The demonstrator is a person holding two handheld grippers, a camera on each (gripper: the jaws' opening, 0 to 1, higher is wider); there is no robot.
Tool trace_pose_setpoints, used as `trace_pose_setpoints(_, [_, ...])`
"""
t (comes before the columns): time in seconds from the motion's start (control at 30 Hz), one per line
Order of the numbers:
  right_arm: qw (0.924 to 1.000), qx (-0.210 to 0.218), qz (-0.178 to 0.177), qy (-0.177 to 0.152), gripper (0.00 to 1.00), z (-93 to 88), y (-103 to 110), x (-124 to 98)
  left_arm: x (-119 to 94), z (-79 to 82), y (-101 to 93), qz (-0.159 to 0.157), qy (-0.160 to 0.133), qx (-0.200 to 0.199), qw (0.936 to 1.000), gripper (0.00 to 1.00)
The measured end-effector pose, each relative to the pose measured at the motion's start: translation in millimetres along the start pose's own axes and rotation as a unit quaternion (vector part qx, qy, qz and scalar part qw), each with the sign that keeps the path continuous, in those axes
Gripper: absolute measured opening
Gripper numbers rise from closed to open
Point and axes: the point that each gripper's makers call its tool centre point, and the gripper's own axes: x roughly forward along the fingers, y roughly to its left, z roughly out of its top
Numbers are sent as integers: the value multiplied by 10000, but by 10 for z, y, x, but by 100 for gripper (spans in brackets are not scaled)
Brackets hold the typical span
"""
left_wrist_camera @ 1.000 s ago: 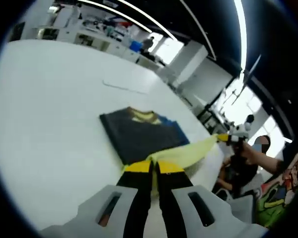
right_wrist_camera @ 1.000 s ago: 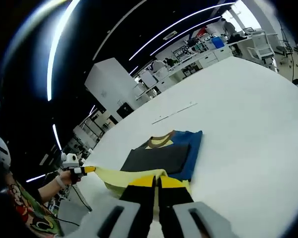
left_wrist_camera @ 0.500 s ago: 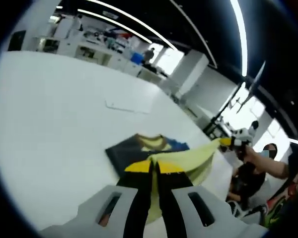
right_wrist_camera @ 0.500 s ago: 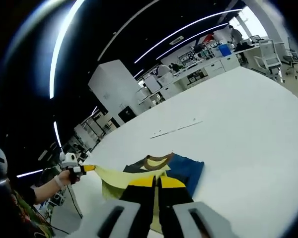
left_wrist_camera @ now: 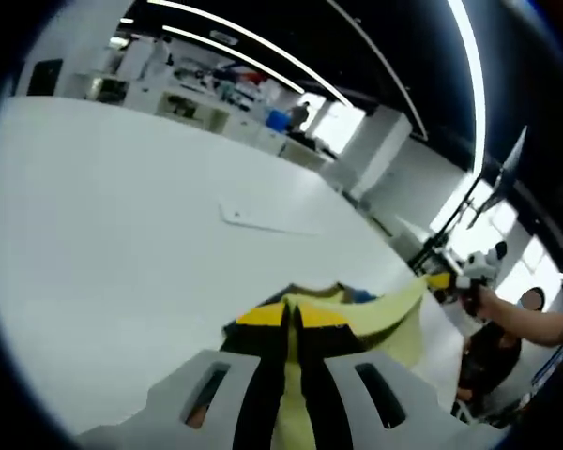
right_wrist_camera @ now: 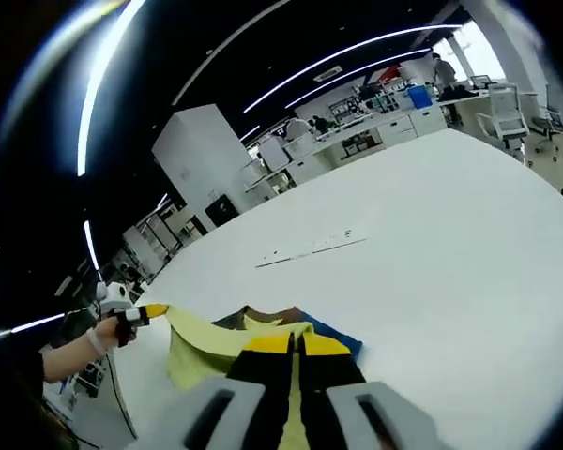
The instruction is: Fold the garment on the visible template until the final outline fits inside the template.
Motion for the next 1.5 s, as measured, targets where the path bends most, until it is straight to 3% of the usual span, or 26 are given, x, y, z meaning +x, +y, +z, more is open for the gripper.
trace_pose_setpoints(0.27, [9994, 242, -205, 137, 0, -91, -237, 194, 160, -115, 244, 274, 43, -380, 9989, 0])
trace_pose_setpoints(0.53, [9967, 344, -604, 427, 0, -297, -453, 397, 324, -338, 413, 521, 305, -302, 9977, 0])
trace_pose_setpoints(0.77, [9955, 281, -710, 569, 0, -383, -507, 438, 358, -490, 504, 628, 478, -263, 9965, 0])
trace_pose_setpoints(1.37, [9933, 209, -843, 756, 0, -473, -578, 489, 396, -576, 575, 741, 695, 43, 9948, 0])
trace_pose_setpoints(1.43, [9940, 201, -794, 730, 0, -464, -568, 490, 394, -565, 553, 682, 678, 199, 9952, 0])
trace_pose_setpoints(1.5, [9949, 133, -729, 685, 0, -440, -539, 486, 392, -515, 480, 441, 570, 715, 9948, 1])
